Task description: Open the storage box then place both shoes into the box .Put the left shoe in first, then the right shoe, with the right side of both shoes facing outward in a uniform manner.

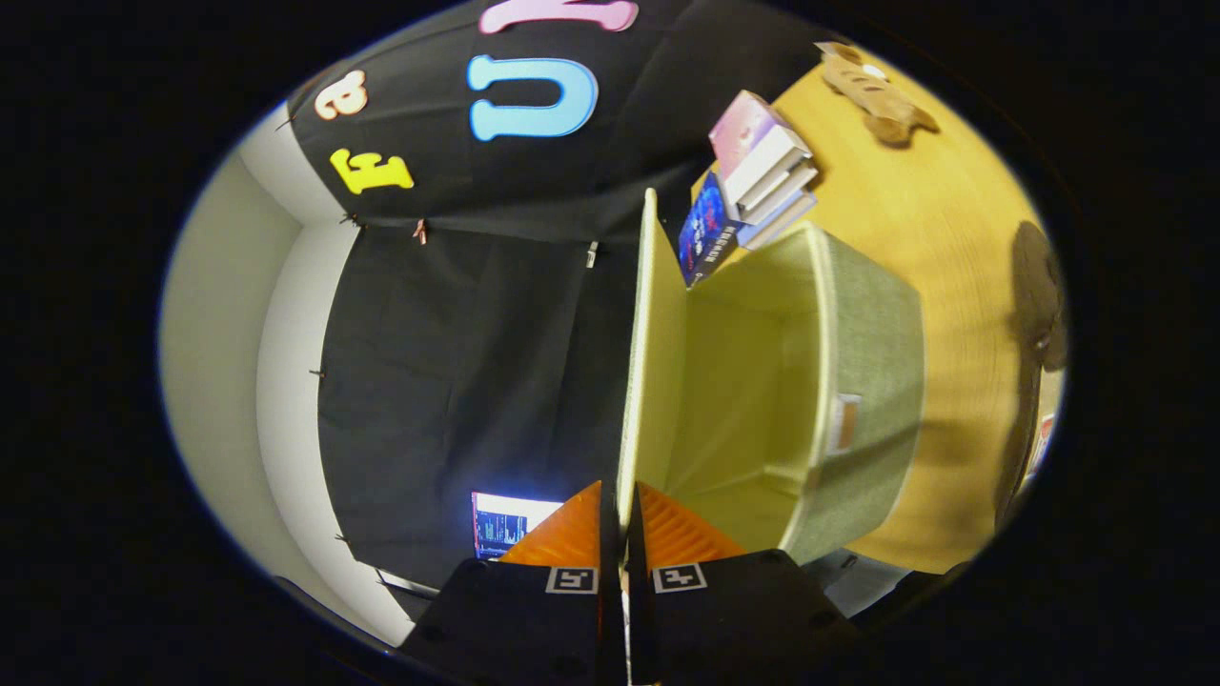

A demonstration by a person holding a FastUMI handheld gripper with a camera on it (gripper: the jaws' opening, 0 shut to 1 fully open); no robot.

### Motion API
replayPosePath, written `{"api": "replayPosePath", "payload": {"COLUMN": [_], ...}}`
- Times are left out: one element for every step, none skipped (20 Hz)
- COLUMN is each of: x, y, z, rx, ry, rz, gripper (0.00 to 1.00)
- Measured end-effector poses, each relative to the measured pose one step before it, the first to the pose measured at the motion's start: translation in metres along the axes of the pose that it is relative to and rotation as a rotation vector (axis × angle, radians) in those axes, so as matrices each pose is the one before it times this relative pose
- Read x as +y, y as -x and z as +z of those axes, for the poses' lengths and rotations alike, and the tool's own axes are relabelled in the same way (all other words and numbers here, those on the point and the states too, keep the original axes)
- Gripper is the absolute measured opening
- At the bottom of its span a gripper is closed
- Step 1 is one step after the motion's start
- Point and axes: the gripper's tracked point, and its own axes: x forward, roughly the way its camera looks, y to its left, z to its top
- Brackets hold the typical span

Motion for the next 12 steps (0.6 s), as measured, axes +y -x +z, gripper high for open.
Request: {"api": "replayPosePath", "payload": {"x": [0.01249, 0.01328, 0.01095, 0.00718, 0.00631, 0.00961, 0.0077, 0.0069, 0.0062, 0.00727, 0.00506, 0.00324], "y": [-0.0075, -0.00558, -0.0088, -0.00907, -0.01079, -0.01045, -0.01319, -0.01425, -0.01298, -0.01443, -0.01507, -0.01563], "z": [0.00139, 0.00061, 0.0007, -0.00122, -0.00152, -0.00199, -0.00108, -0.0021, -0.0017, -0.00305, -0.0021, -0.0034], "rx": [-0.00058, -0.00184, -0.00104, 0.00019, 0.00217, 0.00105, -0.00121, 0.00124, 0.00158, -0.00028, -0.00058, 0.00181], "ry": [0.01885, 0.02126, 0.02438, 0.02382, 0.01601, 0.01127, 0.00838, 0.0068, 0.00872, 0.01301, 0.01995, 0.02085], "rz": [0.00181, 0.00516, -0.00065, -0.01023, -0.00829, 0.00451, 0.00338, 0.00166, 0.00266, 0.00138, 0.00054, -0.00291], "gripper": [0.06, 0.06, 0.07, 0.08, 0.08, 0.08, 0.08, 0.08, 0.08, 0.08, 0.08, 0.09]}}
